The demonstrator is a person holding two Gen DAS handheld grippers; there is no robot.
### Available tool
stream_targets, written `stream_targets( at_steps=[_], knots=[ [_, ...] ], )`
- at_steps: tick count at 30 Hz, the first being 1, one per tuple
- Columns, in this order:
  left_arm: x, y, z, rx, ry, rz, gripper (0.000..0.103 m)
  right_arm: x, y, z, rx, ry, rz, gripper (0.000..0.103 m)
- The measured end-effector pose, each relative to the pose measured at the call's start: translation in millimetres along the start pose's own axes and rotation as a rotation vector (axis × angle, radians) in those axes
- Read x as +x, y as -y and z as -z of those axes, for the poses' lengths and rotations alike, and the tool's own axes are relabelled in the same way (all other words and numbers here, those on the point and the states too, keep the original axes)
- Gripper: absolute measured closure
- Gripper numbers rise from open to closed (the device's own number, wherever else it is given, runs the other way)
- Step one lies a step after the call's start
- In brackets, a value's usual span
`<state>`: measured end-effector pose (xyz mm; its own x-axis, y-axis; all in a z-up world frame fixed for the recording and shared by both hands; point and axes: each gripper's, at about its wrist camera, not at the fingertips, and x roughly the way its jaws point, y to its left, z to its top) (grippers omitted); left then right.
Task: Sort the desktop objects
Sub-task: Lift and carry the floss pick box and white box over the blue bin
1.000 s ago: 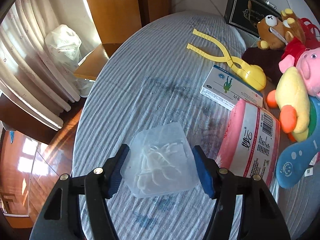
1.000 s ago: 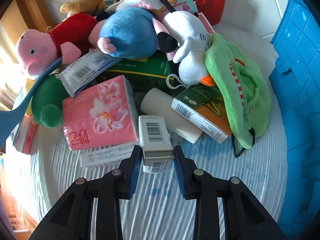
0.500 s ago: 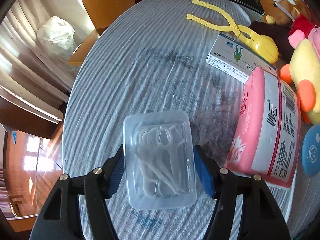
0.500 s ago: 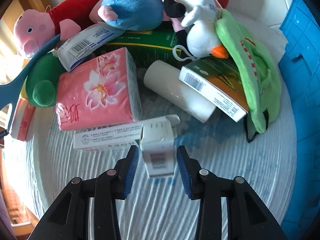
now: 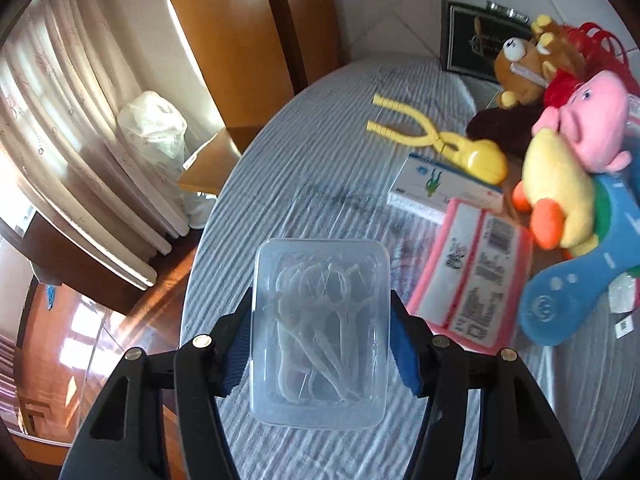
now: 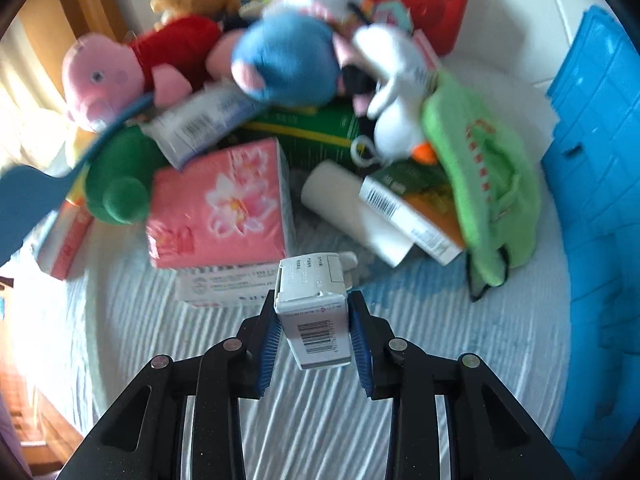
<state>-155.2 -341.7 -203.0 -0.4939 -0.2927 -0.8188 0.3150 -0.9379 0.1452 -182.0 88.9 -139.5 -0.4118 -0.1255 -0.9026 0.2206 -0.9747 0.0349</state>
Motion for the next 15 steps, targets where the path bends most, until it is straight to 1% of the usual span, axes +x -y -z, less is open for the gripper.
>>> stream_targets(
  at_steps=[1,2,3,5,8,11,15],
  knots=[
    [-17,9,-3,-0.001,0.032,0.015,0.044,-5,4,-16,-0.001,0.018,-0.002,0.071],
    [-33,17,-5,0.007,0.061,0.032,0.044,-17,5,-18,-0.004,0.044,-0.004,0.071],
    [-48,27,-8,0.022,0.09,0.05,0.044,-28,13,-12,-0.007,0.064,-0.005,0.071],
    [-73,48,-11,0.057,0.142,0.081,0.044,-35,9,-13,-0.005,0.107,-0.009,0.071],
    [-111,85,-14,0.116,0.215,0.15,0.044,-56,8,1,-0.002,0.18,-0.017,0.071],
    [-138,120,-14,0.176,0.254,0.224,0.044,-84,11,8,-0.004,0.239,-0.011,0.071],
    [-165,161,-10,0.256,0.29,0.281,0.044,-119,17,19,0.011,0.303,-0.001,0.071]
  ],
)
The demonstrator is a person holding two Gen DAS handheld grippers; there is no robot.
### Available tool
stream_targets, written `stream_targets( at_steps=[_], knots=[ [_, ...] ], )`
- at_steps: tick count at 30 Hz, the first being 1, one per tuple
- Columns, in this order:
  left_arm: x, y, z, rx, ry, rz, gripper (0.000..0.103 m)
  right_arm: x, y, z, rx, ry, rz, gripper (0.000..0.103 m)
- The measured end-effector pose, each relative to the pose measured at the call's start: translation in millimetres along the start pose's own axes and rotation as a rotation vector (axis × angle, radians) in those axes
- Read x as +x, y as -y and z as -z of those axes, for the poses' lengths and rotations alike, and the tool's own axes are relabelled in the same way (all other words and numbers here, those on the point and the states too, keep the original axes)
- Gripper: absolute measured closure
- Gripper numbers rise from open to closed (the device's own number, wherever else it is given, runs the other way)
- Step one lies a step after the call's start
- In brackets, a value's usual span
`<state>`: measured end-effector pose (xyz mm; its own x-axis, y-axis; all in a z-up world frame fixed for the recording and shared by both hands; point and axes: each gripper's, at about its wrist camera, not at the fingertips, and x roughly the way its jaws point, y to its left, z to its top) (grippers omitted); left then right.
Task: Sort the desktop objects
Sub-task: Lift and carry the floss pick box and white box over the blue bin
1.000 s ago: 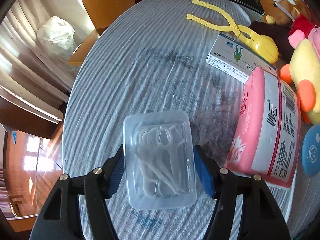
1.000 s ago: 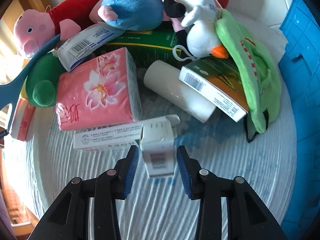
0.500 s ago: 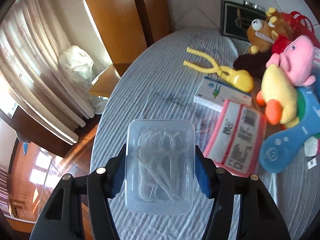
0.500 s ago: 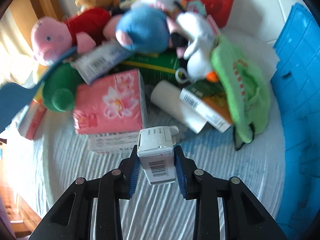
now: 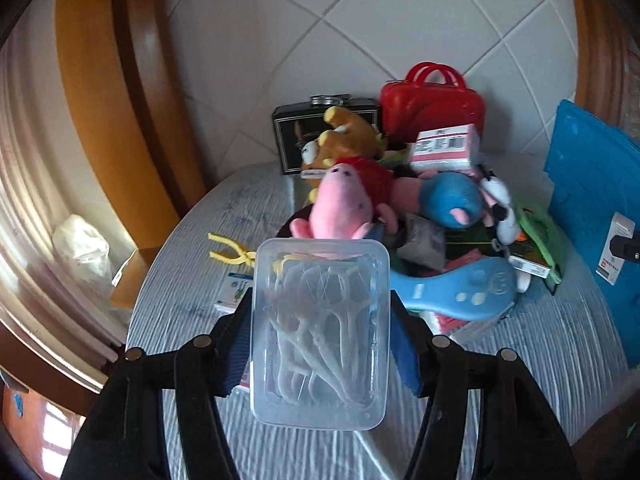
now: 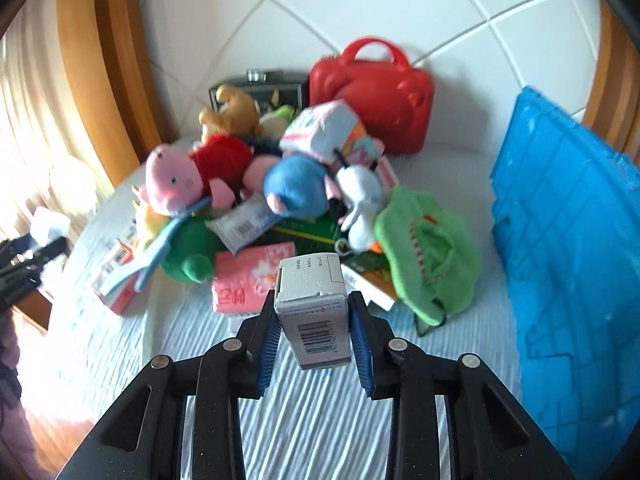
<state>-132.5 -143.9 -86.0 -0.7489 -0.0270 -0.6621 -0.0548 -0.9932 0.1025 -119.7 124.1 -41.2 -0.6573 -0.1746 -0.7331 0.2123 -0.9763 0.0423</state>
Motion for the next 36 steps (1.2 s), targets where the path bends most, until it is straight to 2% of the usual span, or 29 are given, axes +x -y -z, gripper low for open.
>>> stream_targets(
  at_steps=[8,19,30,36],
  knots=[
    [-32,84,-13,0.139,0.079,0.159,0.044,-71,30,7,0.048,0.131,0.087,0.071],
    [-79,208,-44,0.244,0.203,0.284,0.044,-142,102,12,0.07,0.272,0.169,0.071],
    [-129,368,-67,0.298,0.304,0.37,0.044,-210,226,32,0.077,0.38,0.256,0.071],
    [-155,458,-74,0.306,0.325,0.401,0.044,-231,301,52,0.078,0.392,0.296,0.071]
  ],
)
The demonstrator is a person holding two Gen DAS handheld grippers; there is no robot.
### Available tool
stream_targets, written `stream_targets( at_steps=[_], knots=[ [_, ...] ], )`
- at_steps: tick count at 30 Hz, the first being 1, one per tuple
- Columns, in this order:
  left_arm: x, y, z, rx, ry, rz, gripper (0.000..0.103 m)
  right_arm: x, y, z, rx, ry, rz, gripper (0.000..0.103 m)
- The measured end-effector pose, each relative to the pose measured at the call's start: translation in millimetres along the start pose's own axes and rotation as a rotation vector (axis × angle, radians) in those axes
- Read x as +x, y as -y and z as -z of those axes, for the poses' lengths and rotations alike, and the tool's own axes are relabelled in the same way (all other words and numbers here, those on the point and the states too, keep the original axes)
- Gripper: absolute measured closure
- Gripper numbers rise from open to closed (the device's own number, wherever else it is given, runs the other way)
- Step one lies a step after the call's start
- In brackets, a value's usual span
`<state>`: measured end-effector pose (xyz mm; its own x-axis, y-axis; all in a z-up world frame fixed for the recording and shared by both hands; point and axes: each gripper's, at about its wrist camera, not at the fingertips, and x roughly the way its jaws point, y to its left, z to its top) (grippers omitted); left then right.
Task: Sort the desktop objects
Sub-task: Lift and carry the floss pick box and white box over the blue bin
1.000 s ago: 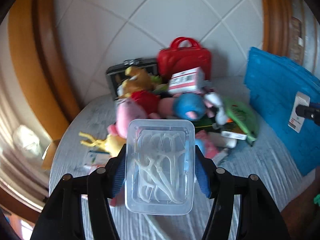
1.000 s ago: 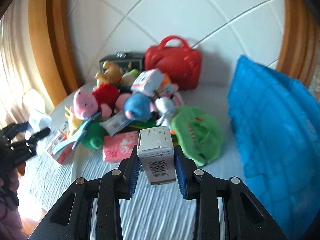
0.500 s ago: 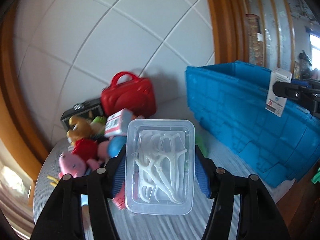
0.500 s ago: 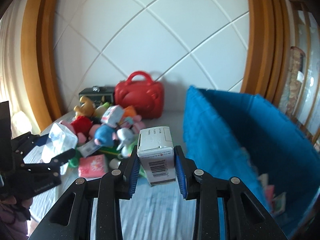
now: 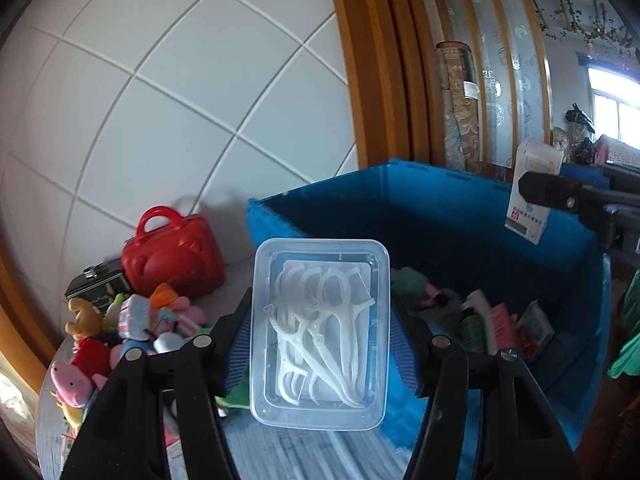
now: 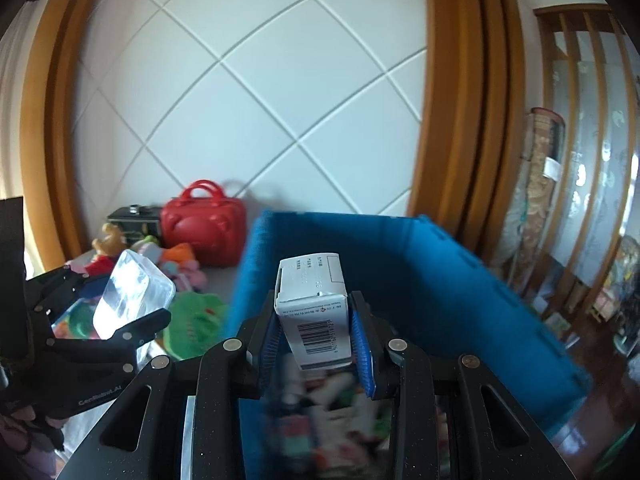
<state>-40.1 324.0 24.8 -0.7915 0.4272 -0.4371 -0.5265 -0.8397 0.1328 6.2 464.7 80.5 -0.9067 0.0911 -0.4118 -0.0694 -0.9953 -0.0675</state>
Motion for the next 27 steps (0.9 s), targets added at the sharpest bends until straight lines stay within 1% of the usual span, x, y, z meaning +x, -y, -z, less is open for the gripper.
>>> stream_targets(
  at_steps=[4,8,11,13,16,19,24,25,27],
  knots=[
    [11,50,-21,0.011,-0.015,0.008,0.044,7,46,10,0.01,-0.023,0.023,0.071],
    [20,93,-35,0.034,-0.056,0.008,0.044,17,88,23,0.012,-0.062,0.052,0.071],
    [26,118,-41,0.055,-0.101,0.014,0.044,25,107,32,0.007,-0.093,0.068,0.071],
    [29,129,-44,0.066,-0.122,0.018,0.044,29,117,37,0.006,-0.108,0.076,0.071],
    [30,139,-46,0.08,-0.134,-0.007,0.044,36,128,42,0.004,-0.129,0.094,0.07],
    [33,146,-47,0.083,-0.159,0.001,0.044,43,136,47,0.002,-0.161,0.094,0.07],
    [39,156,-48,0.098,-0.182,-0.022,0.043,50,144,56,0.003,-0.199,0.085,0.07],
    [39,157,-48,0.102,-0.185,-0.027,0.043,50,145,58,0.004,-0.204,0.084,0.07],
    [39,158,-48,0.102,-0.182,-0.037,0.038,53,147,61,0.001,-0.219,0.085,0.07]
  ],
)
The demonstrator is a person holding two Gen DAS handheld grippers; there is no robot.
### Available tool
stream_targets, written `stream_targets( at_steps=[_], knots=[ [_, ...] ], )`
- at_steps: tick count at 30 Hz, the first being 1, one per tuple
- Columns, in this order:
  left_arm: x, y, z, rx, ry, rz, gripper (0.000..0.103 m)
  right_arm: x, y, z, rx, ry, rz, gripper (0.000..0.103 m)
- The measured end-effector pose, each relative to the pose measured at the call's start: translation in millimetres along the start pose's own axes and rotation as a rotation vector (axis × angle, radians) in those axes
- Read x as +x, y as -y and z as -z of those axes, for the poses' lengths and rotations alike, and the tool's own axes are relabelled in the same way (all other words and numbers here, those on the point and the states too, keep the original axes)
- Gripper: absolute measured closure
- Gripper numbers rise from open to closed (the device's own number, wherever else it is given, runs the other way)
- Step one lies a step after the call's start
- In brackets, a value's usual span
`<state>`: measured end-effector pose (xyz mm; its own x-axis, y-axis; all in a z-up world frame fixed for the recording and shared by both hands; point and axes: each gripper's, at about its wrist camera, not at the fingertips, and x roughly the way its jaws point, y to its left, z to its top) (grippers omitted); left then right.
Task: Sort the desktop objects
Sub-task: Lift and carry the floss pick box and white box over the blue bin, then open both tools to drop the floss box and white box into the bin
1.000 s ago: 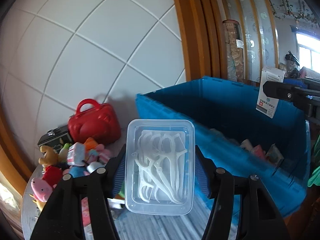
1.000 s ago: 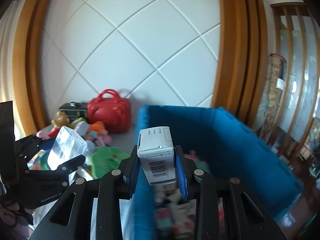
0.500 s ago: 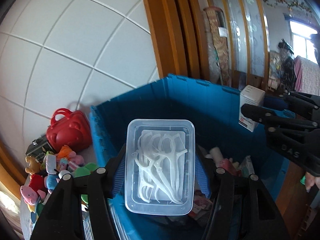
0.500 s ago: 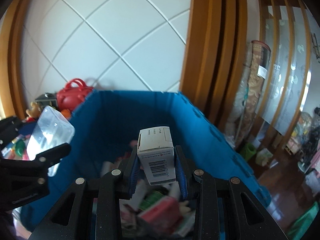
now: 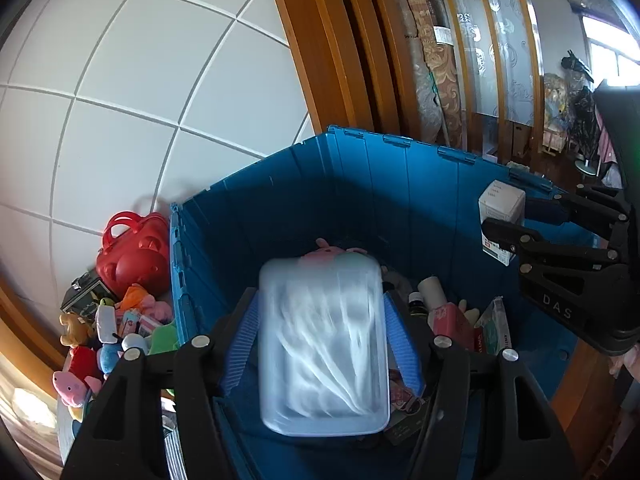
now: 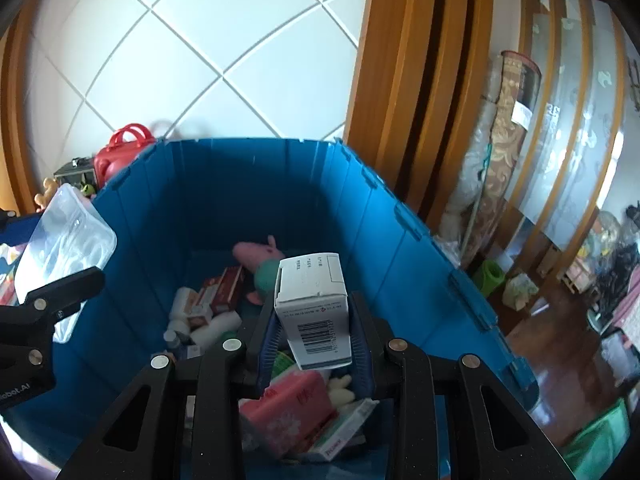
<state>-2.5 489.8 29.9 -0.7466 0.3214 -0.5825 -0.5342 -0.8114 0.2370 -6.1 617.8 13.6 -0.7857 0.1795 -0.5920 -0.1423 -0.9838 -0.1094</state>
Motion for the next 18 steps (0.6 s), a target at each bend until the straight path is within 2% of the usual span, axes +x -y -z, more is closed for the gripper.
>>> stream_targets(
  at_steps=[2,4,11,12,16,18],
  knots=[
    [-3,1,0,-0.001,0.01,-0.013,0.025,5,2,2,-0.003,-0.019,0.003,0.07],
    [-4,-1,1,-0.005,0.017,-0.022,0.021,8,3,3,-0.003,-0.029,0.003,0.07],
    [-6,-5,2,-0.025,0.018,-0.022,0.018,12,2,3,-0.01,-0.043,0.004,0.07],
    [-7,-6,2,-0.029,0.022,-0.024,0.016,12,2,3,-0.008,-0.042,0.006,0.066],
    [-13,-12,2,-0.051,0.041,-0.021,0.013,9,0,2,-0.015,-0.026,0.025,0.032],
    [-16,-15,3,-0.063,0.048,-0.019,0.012,7,-1,1,-0.018,-0.021,0.032,0.022]
  ],
)
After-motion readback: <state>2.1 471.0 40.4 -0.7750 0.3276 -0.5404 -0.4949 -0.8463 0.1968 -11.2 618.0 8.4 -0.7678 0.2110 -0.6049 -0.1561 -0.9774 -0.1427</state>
